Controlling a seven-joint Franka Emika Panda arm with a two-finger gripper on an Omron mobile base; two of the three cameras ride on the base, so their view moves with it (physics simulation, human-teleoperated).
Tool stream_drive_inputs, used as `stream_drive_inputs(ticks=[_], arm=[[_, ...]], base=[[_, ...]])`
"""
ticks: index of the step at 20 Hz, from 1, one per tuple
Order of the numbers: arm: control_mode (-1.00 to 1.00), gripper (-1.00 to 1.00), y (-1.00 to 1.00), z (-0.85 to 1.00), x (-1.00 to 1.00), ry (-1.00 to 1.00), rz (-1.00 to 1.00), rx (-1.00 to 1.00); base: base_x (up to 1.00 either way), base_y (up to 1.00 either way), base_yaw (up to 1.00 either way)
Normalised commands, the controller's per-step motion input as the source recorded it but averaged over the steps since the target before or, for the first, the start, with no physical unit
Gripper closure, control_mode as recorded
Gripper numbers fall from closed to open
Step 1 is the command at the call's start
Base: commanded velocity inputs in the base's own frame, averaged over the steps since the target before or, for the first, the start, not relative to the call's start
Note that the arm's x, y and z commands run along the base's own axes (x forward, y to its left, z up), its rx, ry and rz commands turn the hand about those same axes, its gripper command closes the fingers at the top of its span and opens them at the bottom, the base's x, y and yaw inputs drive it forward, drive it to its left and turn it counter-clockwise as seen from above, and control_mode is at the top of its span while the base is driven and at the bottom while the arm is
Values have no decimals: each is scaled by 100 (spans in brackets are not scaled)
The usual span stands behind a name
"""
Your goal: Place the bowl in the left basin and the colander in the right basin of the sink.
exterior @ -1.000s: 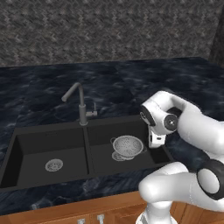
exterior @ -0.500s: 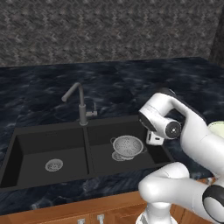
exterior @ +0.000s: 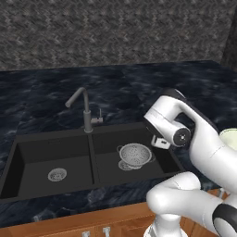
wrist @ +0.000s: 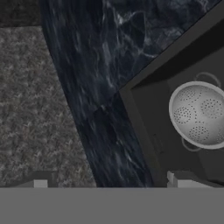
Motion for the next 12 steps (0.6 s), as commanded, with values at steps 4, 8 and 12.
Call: stream_drive_inputs(ticks=[4, 8, 12], arm=[[-100, -100, -5, 99, -25, 22, -16, 0], [-100, -100, -13, 85, -42, 23, -27, 0], [-100, -100, -15, 77, -58, 24, -33, 0]], base=[[0, 0, 0], [0, 0, 0], [0, 0, 0]])
